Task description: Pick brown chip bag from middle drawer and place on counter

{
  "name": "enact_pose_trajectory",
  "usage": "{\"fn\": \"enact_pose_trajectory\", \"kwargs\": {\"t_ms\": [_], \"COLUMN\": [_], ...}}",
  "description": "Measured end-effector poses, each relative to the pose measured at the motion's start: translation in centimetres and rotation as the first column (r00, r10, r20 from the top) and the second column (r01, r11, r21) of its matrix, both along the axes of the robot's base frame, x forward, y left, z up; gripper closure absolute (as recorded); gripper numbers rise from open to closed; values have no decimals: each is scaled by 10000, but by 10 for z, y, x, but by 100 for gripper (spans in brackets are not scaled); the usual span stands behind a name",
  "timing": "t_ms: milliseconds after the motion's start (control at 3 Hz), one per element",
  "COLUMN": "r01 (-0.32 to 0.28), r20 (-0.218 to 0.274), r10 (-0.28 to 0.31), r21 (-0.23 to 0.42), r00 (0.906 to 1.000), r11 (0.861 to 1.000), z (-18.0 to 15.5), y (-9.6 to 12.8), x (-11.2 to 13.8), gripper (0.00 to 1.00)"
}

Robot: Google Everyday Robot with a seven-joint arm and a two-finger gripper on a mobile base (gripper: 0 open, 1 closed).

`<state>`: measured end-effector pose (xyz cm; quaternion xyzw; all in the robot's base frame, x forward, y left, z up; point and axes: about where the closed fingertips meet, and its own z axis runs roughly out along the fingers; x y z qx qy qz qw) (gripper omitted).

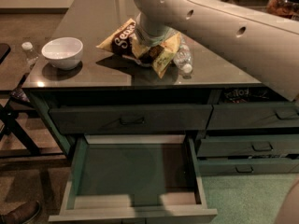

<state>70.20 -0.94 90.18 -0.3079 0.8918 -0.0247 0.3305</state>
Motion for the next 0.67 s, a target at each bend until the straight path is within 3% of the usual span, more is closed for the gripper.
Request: {"fn": "enact_pose_trajectory", "kwargs": {"t_ms": [333,667], "r01": [0,-1], "r20": [0,0], "r10": [0,1], "r21": [0,0], "r00": [10000,10000], "r11": [10000,10000], "z": [0,0], "y": [0,0], "x": [0,0], "gripper": [11,0]}}
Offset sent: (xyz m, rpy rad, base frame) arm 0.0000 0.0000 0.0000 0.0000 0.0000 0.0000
